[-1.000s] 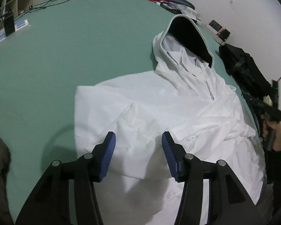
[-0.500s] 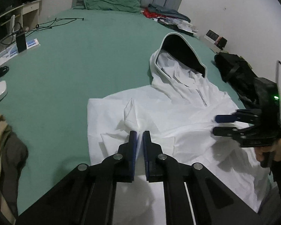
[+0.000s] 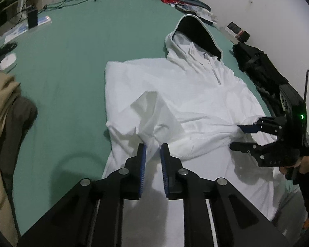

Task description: Fold large clothes

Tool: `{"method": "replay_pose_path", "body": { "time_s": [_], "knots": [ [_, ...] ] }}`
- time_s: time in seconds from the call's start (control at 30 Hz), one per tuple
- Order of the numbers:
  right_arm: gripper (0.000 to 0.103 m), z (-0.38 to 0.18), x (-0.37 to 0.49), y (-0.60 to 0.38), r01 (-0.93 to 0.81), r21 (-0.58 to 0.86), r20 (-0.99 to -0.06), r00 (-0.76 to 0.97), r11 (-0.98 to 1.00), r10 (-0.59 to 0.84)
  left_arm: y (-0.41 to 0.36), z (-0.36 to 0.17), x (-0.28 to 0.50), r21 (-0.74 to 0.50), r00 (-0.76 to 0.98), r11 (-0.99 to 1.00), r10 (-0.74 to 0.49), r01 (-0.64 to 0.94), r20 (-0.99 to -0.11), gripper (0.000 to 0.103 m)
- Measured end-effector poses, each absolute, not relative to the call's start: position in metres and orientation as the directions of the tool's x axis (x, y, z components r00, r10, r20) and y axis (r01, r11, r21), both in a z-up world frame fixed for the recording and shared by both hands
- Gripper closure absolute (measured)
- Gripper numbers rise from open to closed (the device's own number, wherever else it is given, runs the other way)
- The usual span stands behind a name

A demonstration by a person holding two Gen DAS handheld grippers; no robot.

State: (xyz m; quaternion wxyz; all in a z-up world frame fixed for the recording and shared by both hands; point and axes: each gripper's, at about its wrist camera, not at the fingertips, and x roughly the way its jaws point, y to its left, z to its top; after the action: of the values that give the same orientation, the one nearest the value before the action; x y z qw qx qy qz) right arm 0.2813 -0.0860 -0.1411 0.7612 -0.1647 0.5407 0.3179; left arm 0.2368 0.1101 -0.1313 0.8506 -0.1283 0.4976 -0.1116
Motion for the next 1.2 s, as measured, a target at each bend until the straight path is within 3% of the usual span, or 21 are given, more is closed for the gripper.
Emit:
{"method": "replay_pose_path", "body": {
  "time_s": [0.23,0.4,0.57,0.8,0.9,1.07,1.2],
  "knots": [
    [0.055,-0.141,0.251,-0.085,-0.669,0.148,-0.931,0.153,0.728,0.33,0.125,-0.097,0.233,-0.383,0.563,0.923,-0.338,0.04,-0.754,0.066],
    [0.055,-0.141,0.244,-0.084,-0.685,0.16,-0.919,0.159,0.711,0.36,0.105,-0.08,0.277,-0.343,0.6,0.936,-0.321,0.082,-0.733,0.05],
    [0.055,-0.127,0.26,-0.1,-0.616,0.162,-0.891,0.244,0.771,0.382,0.092,-0.113,0.299,-0.276,0.515,0.959,-0.269,0.065,-0.814,0.05],
    [0.055,-0.119,0.278,-0.137,-0.5,0.103,-0.882,0.354,0.86,0.311,0.099,-0.155,0.24,-0.274,0.387,0.961,-0.268,0.041,-0.882,0.05],
    [0.055,-0.121,0.28,-0.152,-0.455,0.083,-0.887,0.372,0.887,0.274,0.101,-0.154,0.216,-0.223,0.383,0.974,-0.218,0.032,-0.898,0.05],
    [0.055,-0.125,0.281,-0.182,-0.39,0.077,-0.893,0.383,0.917,0.238,0.12,-0.146,0.193,-0.261,0.373,0.965,-0.24,-0.006,-0.896,0.05],
    [0.055,-0.127,0.289,-0.2,-0.354,0.075,-0.892,0.394,0.932,0.222,0.131,-0.117,0.203,-0.287,0.465,0.958,-0.243,-0.025,-0.851,0.05]
  ]
}}
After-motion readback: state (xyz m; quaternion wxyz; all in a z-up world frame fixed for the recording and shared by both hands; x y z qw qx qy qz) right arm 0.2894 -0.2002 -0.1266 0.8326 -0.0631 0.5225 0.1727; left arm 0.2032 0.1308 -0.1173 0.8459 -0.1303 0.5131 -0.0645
